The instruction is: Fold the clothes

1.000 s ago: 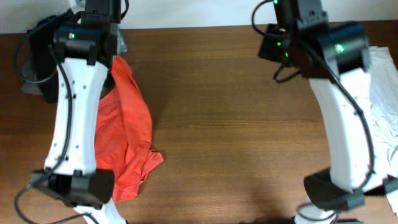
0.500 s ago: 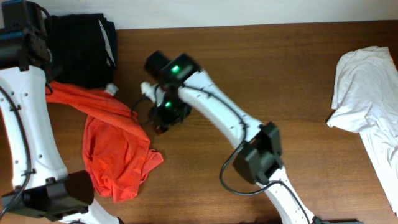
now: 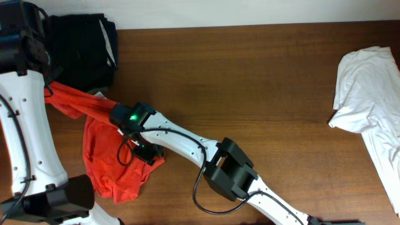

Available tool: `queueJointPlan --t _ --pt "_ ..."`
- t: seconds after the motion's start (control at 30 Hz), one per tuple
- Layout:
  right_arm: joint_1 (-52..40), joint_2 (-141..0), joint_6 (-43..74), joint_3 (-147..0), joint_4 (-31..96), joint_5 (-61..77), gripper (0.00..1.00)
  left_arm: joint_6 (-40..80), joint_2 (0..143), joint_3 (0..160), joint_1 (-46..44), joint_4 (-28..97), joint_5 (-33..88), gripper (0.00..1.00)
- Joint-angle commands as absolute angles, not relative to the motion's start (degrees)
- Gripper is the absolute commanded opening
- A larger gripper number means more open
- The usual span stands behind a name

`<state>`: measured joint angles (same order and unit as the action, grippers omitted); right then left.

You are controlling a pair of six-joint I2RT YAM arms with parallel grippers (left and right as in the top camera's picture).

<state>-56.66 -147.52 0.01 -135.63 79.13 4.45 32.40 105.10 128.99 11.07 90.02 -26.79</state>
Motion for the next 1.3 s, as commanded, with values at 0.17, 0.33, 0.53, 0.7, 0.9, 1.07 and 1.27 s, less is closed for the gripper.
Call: queueJointPlan --t 0.17,0.33,0.53,0.7,0.9,1.07,1.27 --pt "-54.74 -148.94 0.47 -131.39 76.18 1.83 0.11 32.99 103.35 129.62 11.42 90.13 -26.76 0.01" --pt "-50.15 -145.75 12.27 -133.47 81.97 -8.62 0.04 33.01 103.02 129.64 11.4 91.29 -23.83 0.01" --pt "-35.9 -129.91 28.38 -133.86 97.36 -20.91 0.04 32.99 96.97 129.62 11.42 90.39 -23.73 0.01" --pt "-22.83 -117.95 26.09 -133.82 97.36 -18.28 0.04 32.99 96.9 126.93 11.4 91.53 -19.07 0.01" --pt "-12.99 -117.86 23.11 -131.28 97.34 -17.15 0.72 32.99 96.9 118.96 11.4 87.48 -16.21 0.01" --pt "-8.64 -119.31 15.07 -124.79 94.74 -2.87 0.86 32.99 96.9 114.32 11.25 85.06 -15.55 0.01" --pt "-21.87 -119.31 5.28 -117.34 85.97 7.94 0.77 32.99 96.95 110.85 10.87 82.81 -15.59 0.01"
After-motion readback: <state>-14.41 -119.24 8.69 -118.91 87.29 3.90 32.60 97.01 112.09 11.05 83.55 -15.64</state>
